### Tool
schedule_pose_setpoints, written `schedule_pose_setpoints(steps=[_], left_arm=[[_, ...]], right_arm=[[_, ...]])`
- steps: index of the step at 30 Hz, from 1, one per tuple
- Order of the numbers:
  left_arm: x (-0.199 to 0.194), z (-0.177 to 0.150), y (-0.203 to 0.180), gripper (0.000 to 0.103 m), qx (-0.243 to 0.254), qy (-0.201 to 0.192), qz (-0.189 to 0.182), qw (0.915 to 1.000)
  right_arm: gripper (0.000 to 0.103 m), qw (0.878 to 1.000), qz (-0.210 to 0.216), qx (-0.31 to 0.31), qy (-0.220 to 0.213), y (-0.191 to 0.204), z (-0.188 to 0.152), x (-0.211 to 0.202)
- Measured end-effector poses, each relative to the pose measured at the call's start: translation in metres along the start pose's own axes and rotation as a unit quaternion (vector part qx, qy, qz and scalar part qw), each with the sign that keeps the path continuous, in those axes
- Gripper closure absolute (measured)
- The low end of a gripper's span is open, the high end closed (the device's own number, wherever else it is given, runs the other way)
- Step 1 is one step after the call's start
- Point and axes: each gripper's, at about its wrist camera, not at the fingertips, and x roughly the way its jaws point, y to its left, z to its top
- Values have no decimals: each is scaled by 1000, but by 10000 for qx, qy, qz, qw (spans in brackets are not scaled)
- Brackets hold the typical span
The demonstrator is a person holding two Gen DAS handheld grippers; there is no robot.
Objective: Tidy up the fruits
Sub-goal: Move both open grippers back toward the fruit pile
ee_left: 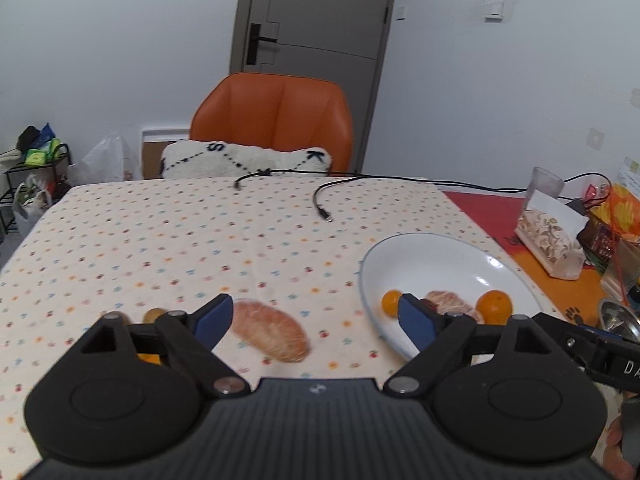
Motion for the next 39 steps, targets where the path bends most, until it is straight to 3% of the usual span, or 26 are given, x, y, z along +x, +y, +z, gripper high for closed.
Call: schedule_pose_setpoints(steps=[8,17,31,39], left_arm=[[-19,-6,20,12,1,-10,108,9999],[-36,-13,50,12,-43,-16,300,9995],[-50,-17,95,12,-270,-61,474,9985],[-50,-18,112,15,-470,-138,613,9969]], right_arm=[[0,9997,142,-214,10,18,-2,-2],[0,9962,807,-293,170,44,-6,4],[0,9912,1169,-469,400,76,-12,17],[9,9883,1318,-597,480,91,-14,23]])
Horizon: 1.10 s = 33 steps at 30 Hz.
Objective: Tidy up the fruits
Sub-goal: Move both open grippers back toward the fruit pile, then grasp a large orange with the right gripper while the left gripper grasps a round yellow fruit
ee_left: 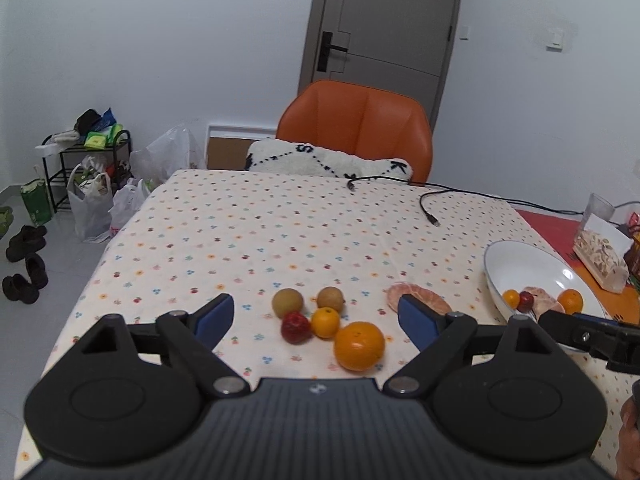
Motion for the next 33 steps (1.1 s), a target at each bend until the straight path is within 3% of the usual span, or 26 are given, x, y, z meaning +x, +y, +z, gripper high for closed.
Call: schedule_pose_setpoints(steps=[13,33], left_arm=[[11,0,31,45,-322,103,139,9993],[48,-1,49,60,-534,389,-23,9978]], right_arm=[[25,9990,226,-146,354,24,-2,30],[45,9914,784,-453,944,75,-11,87]])
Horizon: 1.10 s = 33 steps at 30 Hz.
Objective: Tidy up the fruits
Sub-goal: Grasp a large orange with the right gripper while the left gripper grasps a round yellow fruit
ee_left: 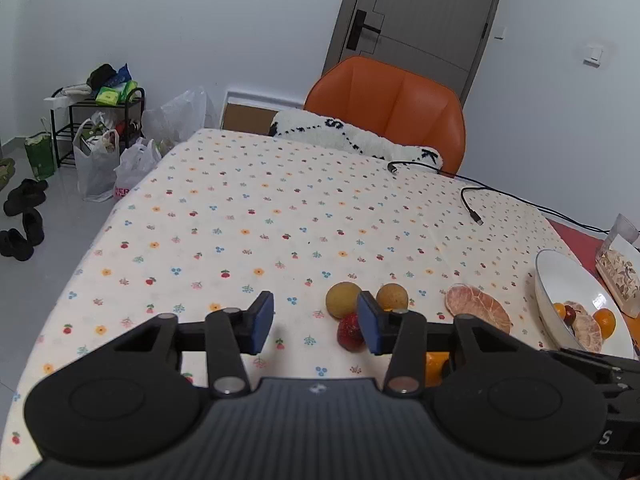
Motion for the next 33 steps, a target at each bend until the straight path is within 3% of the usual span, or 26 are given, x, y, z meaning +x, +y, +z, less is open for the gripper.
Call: schedule_pose_setpoints(steps=[3,5,7,24,25,27,33], left_arm=[[5,2,1,62,-26,36,-51,10000],[9,3,0,62,-38,46,-83,9999],[13,4,0,62,-43,70,-107,9999],[38,6,-15,62,82,206,-172,9996],[39,6,-16,64,85,211,-149,9996],[43,6,-16,78,102,273,-122,9995],[37,6,-16,78,104,218,-58,9997]], right_arm=[[48,10000,76,-2,53,3,1,7],[64,9999,120,-26,117,4,1,12],[66,9998,165,3,127,3,0,14],[67,9996,39,263,41,-22,4,6],[67,9996,24,274,34,-23,4,5],[67,9996,-9,278,17,-24,3,3],[67,9994,-94,324,-58,-27,0,-4]])
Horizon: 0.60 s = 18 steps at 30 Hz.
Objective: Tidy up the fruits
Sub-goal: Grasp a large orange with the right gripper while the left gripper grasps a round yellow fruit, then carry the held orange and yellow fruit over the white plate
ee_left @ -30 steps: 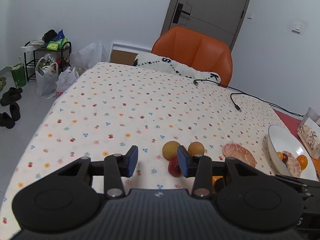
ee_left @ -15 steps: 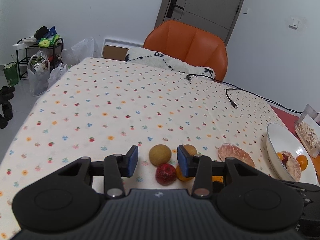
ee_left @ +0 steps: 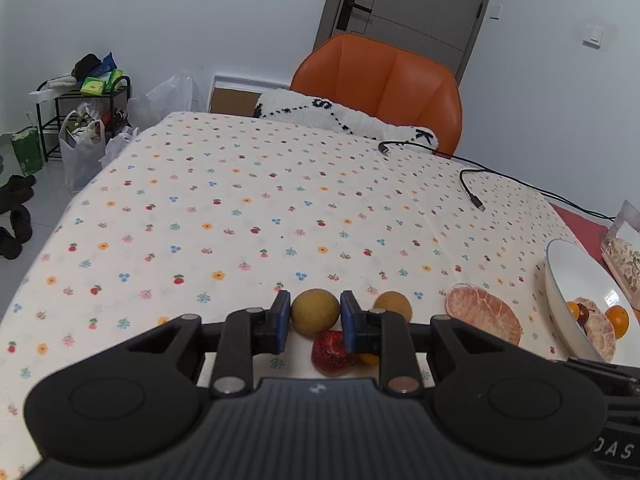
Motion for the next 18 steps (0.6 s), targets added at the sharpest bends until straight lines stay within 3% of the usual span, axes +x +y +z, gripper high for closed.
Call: schedule_pose_setpoints(steps=[18], left_arm=[[-46,0,-25,78,206,-297,-119,9993]], right_arm=[[67,9978,-233,207,-586,-21,-3,-60]])
